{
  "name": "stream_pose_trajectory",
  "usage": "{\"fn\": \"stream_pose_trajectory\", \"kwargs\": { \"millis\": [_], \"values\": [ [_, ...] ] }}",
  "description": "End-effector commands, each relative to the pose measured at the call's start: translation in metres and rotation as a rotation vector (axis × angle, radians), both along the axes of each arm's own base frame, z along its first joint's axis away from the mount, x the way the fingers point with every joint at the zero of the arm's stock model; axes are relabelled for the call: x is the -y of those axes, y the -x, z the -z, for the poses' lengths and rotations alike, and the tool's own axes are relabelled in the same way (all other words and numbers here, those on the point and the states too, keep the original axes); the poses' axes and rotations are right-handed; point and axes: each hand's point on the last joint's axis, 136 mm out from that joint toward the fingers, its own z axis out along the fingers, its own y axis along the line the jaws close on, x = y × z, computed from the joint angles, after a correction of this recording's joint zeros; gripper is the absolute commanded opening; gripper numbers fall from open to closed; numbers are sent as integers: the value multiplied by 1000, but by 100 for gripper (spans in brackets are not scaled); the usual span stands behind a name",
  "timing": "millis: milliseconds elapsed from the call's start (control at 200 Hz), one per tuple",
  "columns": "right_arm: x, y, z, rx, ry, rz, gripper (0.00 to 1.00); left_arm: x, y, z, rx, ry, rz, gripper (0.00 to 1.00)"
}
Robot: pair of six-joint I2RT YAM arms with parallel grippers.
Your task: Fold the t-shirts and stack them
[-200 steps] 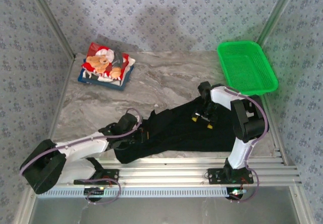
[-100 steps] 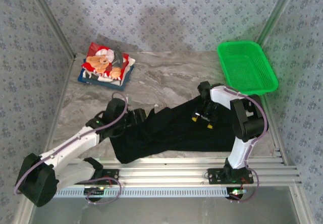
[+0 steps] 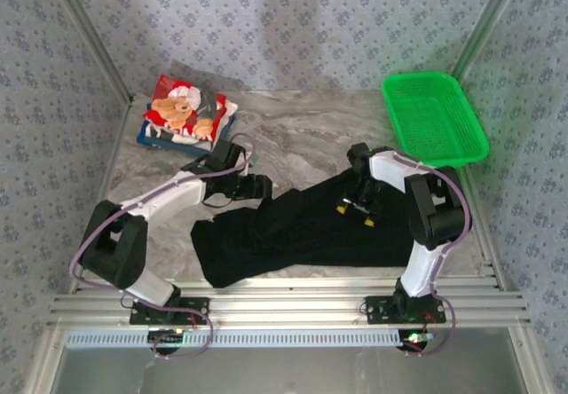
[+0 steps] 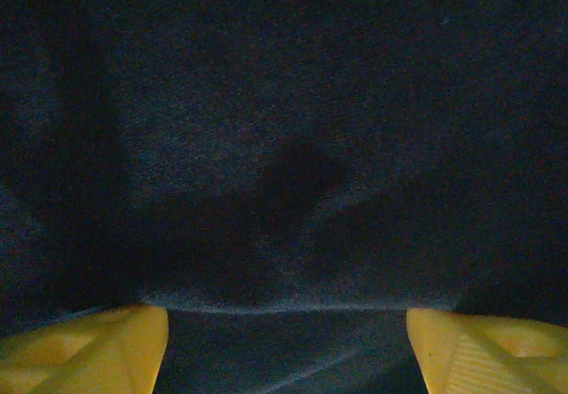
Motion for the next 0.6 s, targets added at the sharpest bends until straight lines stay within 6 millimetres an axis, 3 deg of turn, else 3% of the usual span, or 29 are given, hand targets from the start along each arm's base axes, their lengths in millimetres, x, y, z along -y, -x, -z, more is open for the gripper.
{"fn": "stream_pose_trajectory", "kwargs": {
  "millis": [0, 230, 430, 470, 595],
  "values": [
    [5, 3, 27, -15, 41, -33, 76, 0, 8, 10, -35, -83, 90, 62],
    [5, 5, 26, -21, 37, -31, 76, 13, 6, 35, -67, -165, 152, 59],
    [4, 2, 26, -7, 37, -38, 76, 11, -13, 47, -58, -247, 136, 51],
    [4, 2, 26, -8, 39, -39, 76, 12, -17, 47, -53, -253, 135, 48],
    [5, 6, 26, -14, 39, -45, 76, 9, -27, 52, -46, -300, 138, 24]
  ]
}}
